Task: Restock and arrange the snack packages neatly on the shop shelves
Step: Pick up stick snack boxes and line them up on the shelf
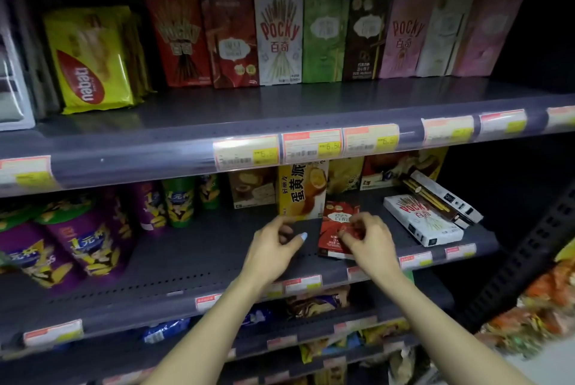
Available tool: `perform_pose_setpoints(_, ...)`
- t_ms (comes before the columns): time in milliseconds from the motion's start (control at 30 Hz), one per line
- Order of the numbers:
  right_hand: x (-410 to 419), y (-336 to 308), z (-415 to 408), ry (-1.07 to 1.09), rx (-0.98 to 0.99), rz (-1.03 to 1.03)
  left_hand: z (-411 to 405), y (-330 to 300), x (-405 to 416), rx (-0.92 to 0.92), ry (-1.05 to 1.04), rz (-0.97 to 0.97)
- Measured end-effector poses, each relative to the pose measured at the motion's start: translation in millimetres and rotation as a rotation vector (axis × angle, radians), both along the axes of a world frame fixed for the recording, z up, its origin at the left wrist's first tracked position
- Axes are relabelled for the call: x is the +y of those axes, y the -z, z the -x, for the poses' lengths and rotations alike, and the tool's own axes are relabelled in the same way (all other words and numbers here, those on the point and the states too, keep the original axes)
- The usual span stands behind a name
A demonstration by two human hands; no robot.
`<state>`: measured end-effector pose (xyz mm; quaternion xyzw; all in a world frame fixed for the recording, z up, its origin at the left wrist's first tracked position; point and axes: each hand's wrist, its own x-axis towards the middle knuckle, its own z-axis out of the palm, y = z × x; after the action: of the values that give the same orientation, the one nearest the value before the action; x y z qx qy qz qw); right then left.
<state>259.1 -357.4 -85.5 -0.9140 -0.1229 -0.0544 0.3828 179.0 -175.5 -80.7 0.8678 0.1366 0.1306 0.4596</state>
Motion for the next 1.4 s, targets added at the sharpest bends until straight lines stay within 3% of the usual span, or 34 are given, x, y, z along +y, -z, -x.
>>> perform_pose_setpoints(233,-10,10,-14,-0.002,0.256,-0.07,-36,3,-39,0.194,0.024,0.172)
perform_pose_setpoints(433,-11,13,-26,-0.013,0.358,-0.182,-60,12,-57,0.261,-0.036,0.326)
perform_pose_setpoints(567,-20,13,-31,0.015,0.446,-0.342,-69,21,-54,0.31,-0.074,0.419)
perform_pose_setpoints(800,-45,18,-40,-0.063,0.533,-0.464,-69,19,-63,0.354,-0.061,0.792)
perform_pose_setpoints(1033,-69,10,-49,-0.085,0.474,-0.428,-76,9,-81,0.324,-0.004,0.943)
perform_pose_setpoints(1233,-99,-9,-76,0.156,0.076,-0.353,-82,4,-88,0.268,-0.019,0.985)
perform_pose_setpoints(1400,-124,-6,-98,0.269,-0.161,0.202,-82,3,-89,0.257,-0.009,0.984)
